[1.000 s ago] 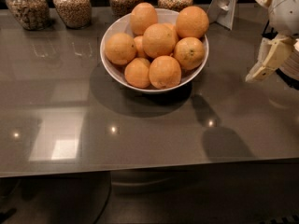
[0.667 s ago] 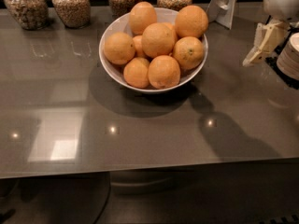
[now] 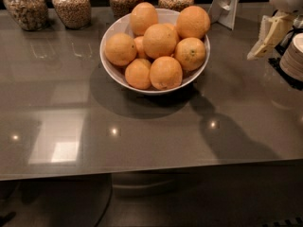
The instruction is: Pick orange from white bowl
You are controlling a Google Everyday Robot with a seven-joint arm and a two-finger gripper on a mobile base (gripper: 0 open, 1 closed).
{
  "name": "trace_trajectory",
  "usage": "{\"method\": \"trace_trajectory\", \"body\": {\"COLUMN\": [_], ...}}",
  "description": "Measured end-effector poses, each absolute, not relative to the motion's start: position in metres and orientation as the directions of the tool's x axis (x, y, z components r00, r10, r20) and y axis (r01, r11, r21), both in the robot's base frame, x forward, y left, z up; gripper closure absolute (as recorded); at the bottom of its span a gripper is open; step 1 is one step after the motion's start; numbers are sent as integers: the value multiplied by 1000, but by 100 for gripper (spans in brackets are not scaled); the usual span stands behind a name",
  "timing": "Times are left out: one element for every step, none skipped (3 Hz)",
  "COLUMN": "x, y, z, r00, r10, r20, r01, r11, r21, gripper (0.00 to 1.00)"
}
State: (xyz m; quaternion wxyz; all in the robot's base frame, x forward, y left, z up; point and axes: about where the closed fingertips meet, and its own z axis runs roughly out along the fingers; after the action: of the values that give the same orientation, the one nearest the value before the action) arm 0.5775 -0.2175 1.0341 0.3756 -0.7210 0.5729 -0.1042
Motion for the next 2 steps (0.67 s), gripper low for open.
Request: {"method": "trace_trajectory", "body": {"x": [594,614], "y": [-210,-206], "z": [1033,1034], "r00": [388,446], "r10": [-909,-895], "r20": [-152,-5], "r01": [-694,-625], "r11": [-179,-307], "r21": [-697,-717], "gripper": [0,0]}}
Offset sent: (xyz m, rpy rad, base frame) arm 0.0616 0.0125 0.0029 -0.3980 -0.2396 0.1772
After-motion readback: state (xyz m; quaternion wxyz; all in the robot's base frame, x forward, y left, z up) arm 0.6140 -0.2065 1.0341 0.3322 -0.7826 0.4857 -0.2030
